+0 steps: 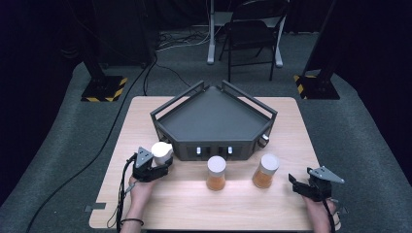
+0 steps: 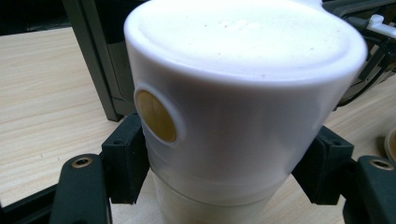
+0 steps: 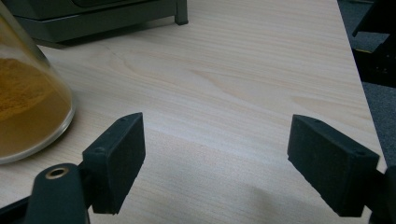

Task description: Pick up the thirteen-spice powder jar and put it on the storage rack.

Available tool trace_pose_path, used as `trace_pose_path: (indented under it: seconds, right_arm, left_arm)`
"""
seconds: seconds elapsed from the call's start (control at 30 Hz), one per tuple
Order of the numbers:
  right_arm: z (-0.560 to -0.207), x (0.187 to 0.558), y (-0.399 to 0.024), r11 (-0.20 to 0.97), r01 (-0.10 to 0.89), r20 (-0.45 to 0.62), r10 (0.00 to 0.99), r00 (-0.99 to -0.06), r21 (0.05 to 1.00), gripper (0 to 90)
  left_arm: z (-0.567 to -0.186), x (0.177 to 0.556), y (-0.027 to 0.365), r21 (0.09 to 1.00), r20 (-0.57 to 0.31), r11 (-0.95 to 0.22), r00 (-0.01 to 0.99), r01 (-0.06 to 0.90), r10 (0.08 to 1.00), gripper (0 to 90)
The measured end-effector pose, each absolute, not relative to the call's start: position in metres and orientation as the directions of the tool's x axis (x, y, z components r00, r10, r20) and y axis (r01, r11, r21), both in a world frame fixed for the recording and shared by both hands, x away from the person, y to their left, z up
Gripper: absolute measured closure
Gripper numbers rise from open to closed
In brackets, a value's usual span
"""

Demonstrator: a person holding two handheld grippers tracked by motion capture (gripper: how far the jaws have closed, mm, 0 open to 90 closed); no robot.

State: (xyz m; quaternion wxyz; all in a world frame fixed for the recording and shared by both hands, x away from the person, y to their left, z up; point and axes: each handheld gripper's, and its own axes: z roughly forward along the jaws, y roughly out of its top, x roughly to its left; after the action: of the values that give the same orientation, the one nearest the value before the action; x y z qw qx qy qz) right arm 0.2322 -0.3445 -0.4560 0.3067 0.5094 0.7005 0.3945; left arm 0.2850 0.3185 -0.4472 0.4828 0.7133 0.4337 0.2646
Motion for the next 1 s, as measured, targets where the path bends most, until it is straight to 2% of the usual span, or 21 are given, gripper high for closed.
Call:
trace_pose_path:
  seconds: [1.0]
  right_arm:
    - [-0.4560,0.2322,-0.3445,0.170,0.471,-0.028,0.956,-0.293,0.865,18.6]
  left_arm:
    - [-0.4450,0.2851,0.3183,0.916,-0.035,-0.167,0.487,0.365,0.873,30.0]
